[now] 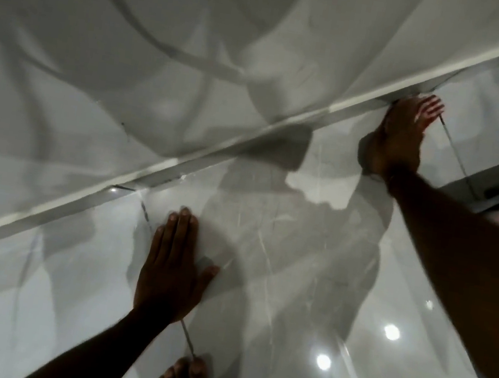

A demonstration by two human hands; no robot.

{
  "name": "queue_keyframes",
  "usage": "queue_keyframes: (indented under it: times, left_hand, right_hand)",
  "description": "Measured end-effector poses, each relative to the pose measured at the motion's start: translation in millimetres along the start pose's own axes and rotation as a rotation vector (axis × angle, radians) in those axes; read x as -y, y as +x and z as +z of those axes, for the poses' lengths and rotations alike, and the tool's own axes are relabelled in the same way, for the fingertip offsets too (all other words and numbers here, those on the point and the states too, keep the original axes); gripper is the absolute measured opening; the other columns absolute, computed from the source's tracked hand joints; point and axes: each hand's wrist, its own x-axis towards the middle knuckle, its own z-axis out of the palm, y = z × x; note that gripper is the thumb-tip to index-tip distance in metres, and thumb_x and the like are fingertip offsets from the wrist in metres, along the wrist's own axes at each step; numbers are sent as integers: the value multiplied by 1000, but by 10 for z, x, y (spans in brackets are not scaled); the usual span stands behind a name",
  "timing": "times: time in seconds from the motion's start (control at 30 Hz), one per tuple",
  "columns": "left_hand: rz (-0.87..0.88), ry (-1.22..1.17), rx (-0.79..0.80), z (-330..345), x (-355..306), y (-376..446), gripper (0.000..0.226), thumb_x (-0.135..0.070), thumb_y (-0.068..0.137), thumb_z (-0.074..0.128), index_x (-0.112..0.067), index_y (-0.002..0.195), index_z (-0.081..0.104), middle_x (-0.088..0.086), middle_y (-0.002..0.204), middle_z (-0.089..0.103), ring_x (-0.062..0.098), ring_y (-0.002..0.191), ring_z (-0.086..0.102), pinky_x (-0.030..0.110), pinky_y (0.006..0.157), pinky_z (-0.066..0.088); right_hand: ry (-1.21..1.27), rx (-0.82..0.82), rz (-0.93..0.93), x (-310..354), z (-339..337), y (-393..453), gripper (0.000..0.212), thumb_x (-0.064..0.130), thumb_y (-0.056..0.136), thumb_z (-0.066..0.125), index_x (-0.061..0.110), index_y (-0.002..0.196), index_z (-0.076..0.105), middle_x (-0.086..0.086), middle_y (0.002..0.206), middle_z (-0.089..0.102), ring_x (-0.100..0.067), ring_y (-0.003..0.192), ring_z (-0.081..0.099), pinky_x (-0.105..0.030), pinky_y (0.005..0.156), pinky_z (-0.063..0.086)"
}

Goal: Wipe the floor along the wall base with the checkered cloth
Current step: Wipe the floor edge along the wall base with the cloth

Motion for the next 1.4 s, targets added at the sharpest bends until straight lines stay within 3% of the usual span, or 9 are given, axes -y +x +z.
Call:
queue_keyframes:
  times: [0.1,0.3,0.47,0.67,0.83,0.93,1.03,1.23,1.4]
  left_hand:
    - [6,-27,24,-77,-17,-18,97,-70,102,33,-4,168,8,15,178,2,33,166,-1,50,134,12]
    - [59,-37,62,-211,65,-66,96,-67,102,38,-2,167,11,17,178,6,36,165,6,51,133,17]
    - [80,-35,68,-193,161,-195,94,-67,103,35,-6,168,6,16,177,1,34,165,2,48,133,12]
    - [42,-76,78,-105,241,-404,90,-71,104,16,-12,168,-2,14,177,0,30,165,-1,47,134,10]
    - [27,-108,78,-88,271,-525,88,-69,104,19,-15,169,-2,9,177,-5,28,165,-5,44,134,4]
    - [30,-113,76,-120,289,-527,89,-67,104,27,-13,169,0,9,178,-5,28,165,-6,43,133,3]
    - [42,-110,94,-132,323,-513,91,-67,104,31,-13,169,-2,9,178,-6,29,165,-6,43,133,2]
    - [58,-46,142,-101,374,-496,92,-70,103,26,-12,169,0,12,177,-6,30,164,-9,47,135,6]
    - [55,-46,88,-75,355,-485,92,-69,103,30,-15,169,-3,9,178,-6,30,165,-7,45,133,4]
  right_hand:
    - [307,121,-88,411,17,-623,78,32,105,55,-15,159,21,-43,167,12,-59,158,9,-60,134,9]
    - [647,109,-214,1568,17,-1659,56,-13,97,46,-9,153,43,-35,166,29,-52,158,23,-61,129,27]
    - [774,232,-276,2090,-54,-2182,50,-3,104,46,2,154,48,-24,170,28,-41,162,18,-57,127,36]
    - [584,379,-513,2313,-17,-2374,61,9,106,45,13,164,29,-13,176,19,-36,165,3,-53,135,18]
    - [365,341,-775,2254,25,-2422,63,17,105,42,20,165,27,-3,176,22,-35,165,12,-49,135,11]
    - [363,309,-682,2153,-10,-2347,67,7,101,33,20,166,27,-4,176,22,-34,165,11,-51,136,14]
    - [368,324,-543,2221,-46,-2399,67,7,102,43,19,166,26,-5,176,20,-37,165,8,-55,136,13]
    - [317,387,-756,2326,-12,-2478,61,19,104,34,20,164,30,-2,175,25,-35,164,13,-55,135,16]
    - [358,305,-558,2055,26,-2261,71,3,96,36,22,165,31,-5,175,26,-37,164,13,-57,134,18]
